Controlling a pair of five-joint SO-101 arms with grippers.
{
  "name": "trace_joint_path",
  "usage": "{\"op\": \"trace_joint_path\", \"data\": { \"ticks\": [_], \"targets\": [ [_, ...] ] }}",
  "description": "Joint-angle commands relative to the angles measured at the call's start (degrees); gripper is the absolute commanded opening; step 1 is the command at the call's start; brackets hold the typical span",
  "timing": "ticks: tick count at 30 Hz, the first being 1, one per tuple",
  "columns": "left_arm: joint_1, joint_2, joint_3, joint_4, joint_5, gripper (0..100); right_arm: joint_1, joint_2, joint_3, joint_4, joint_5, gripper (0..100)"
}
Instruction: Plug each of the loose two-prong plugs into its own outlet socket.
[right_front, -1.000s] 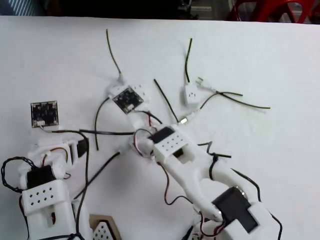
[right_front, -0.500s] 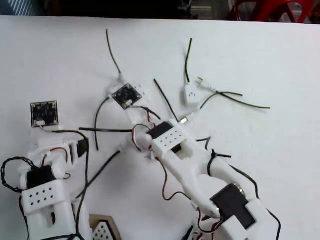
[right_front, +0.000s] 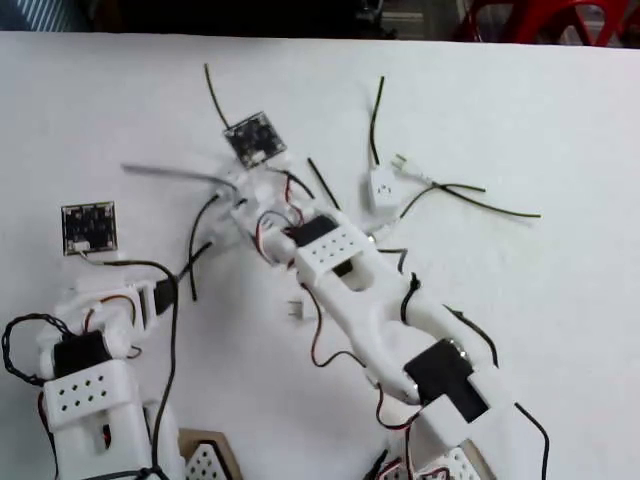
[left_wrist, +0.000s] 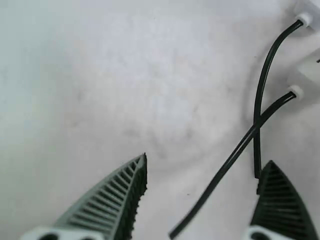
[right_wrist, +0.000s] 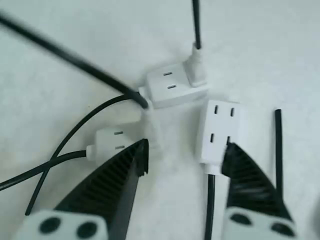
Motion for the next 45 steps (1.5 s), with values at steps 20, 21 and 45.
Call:
{"op": "trace_joint_path", "data": {
  "ticks": [20,21,45],
  "targets": [
    [-0.6,-1.2,-0.2,-1.1,0.3,35,22.7,-24.3,7.3,26.2,-6.1,15.5],
    [-0.6,-1.2,-0.2,-1.1,0.3,35,23.2,-24.3,7.7,25.5,-7.3,15.5],
    [-0.6,-1.2,0.3,-1.2,0.2,35,25.4,7.2,-8.4,25.4,-30.3,15.5]
  ]
}}
